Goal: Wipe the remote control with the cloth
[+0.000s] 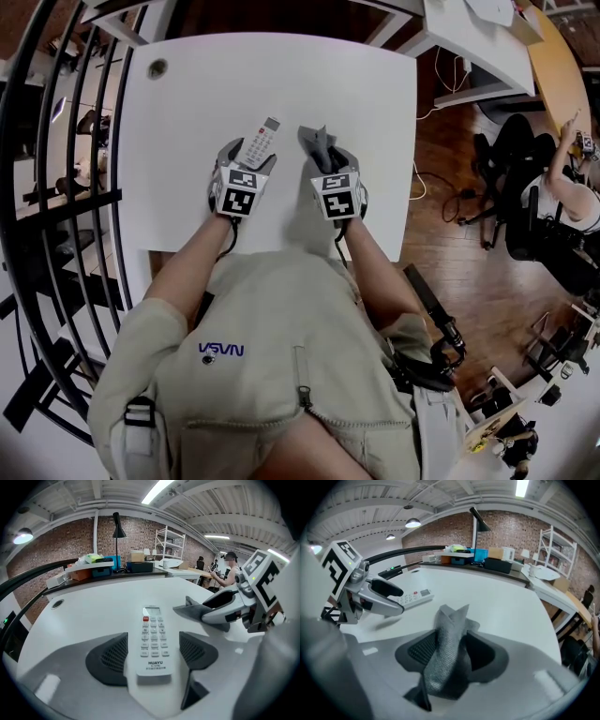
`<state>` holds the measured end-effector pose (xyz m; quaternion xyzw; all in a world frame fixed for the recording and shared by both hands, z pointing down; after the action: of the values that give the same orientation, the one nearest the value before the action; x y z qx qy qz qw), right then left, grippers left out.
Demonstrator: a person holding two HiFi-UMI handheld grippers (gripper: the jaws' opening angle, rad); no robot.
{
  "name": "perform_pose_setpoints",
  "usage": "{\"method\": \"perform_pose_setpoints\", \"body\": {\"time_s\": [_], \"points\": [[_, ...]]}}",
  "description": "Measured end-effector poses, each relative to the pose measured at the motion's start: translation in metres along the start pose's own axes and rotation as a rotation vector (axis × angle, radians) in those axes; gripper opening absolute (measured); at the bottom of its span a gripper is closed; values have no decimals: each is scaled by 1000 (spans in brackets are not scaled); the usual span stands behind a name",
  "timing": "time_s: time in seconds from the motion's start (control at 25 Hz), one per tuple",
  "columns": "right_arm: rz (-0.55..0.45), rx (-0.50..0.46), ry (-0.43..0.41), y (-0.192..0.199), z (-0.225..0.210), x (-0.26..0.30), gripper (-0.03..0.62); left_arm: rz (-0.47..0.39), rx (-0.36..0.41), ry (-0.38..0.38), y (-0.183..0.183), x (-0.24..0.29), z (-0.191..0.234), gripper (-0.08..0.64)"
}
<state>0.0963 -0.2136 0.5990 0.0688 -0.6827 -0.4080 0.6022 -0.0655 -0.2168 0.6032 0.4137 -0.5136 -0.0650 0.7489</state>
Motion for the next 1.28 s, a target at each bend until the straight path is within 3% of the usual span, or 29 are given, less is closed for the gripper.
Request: {"method": "perform_pose_setpoints", "body": {"time_s": [0.32, 0.6, 0.8, 1.28], "points": [[2, 0, -10, 1, -2, 5, 206, 43, -12, 0, 10, 12, 3, 345], [-10, 13, -4, 2, -1, 3, 206, 1, 13, 1, 9, 14, 1, 328], [-14, 31, -5, 2, 0, 3, 206, -32, 22, 12, 9, 14, 1, 256], [-6, 69, -12, 4, 0, 3, 206, -5, 22, 5, 6, 4, 0, 241]]}}
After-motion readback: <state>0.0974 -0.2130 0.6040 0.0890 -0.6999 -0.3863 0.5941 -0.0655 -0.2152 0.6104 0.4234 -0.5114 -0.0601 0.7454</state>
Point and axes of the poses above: the fingertips, and each gripper's own axes: x forward along the fingers, z to its left, y out of its underside, the point moved 4 cm from there along -x, backward along the fingers, and after that the axes turned 3 degrees about y, right-handed, at the moved point
